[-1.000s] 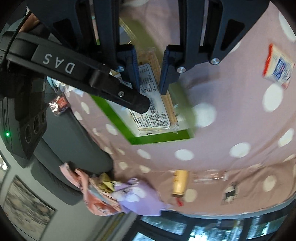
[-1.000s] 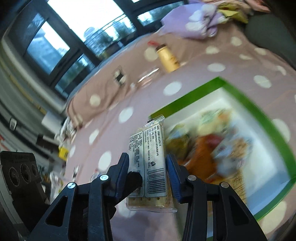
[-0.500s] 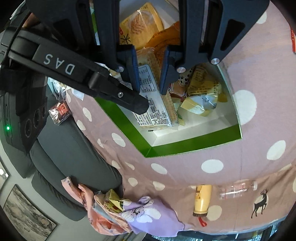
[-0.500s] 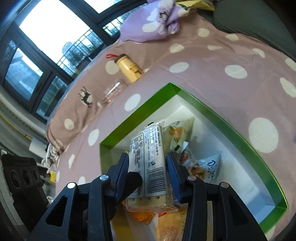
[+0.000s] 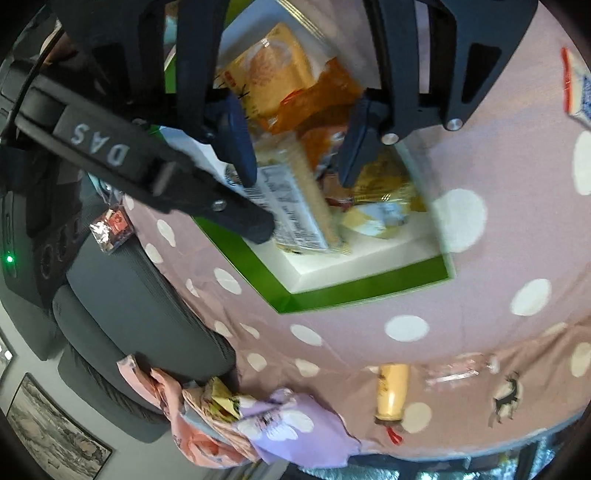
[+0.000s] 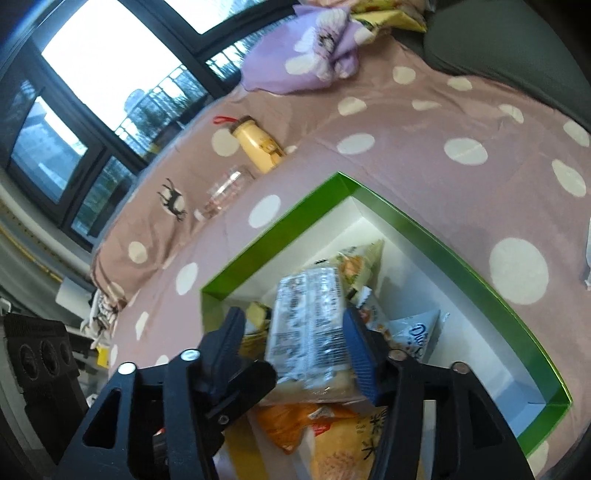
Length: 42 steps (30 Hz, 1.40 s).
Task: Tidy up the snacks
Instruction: 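Carry the wafer pack into the green-rimmed box and release it, then lower the right gripper onto the white-blue packet and close on it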
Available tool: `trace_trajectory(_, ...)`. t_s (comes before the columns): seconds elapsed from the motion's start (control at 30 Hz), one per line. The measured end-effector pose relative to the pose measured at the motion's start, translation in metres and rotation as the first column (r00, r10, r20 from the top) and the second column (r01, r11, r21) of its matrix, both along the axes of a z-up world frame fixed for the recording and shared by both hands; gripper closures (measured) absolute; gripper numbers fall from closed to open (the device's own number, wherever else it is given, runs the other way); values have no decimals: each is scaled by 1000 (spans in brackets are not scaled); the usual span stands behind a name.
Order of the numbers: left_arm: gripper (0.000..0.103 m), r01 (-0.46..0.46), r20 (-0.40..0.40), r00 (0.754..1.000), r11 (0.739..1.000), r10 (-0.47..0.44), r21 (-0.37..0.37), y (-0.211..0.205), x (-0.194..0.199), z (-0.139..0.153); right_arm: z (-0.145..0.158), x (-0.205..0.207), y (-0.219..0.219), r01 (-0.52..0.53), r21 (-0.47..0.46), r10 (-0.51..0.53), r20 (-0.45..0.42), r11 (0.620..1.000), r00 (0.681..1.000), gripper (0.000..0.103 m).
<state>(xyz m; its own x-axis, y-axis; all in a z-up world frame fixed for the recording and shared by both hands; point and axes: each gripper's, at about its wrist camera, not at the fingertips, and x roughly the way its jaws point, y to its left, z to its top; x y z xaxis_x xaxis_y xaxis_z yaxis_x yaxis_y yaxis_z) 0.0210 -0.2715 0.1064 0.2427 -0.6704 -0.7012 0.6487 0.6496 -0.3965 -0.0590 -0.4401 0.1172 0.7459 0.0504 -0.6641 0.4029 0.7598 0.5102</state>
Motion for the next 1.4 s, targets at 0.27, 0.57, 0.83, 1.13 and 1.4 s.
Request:
trace_trajectory(0.27,43,-196,-34,980,981,196,-5,86,10,6,24,1,40,-87,-100,89,23,991,996,37)
trace_trajectory(0.57,29,-491,-42,870,870,492,38,209,17,5,28,22,115,-272,-162,273,-18,949,962,28)
trace_trajectory(0.83,30,-622,-128,769,779,626,74,275,21,-25,8,66,188,-501,-75,497,-72,862,865,28)
trace_trajectory(1.13,37,-638,-224,734,764,641,95,288,35,-62,-32,127,248,-641,42,638,-171,767,751,28)
trace_trajectory(1.4,54,-657,-271,710,750,650,79,293,46,-75,-69,178,294,-735,108,733,-255,670,631,31)
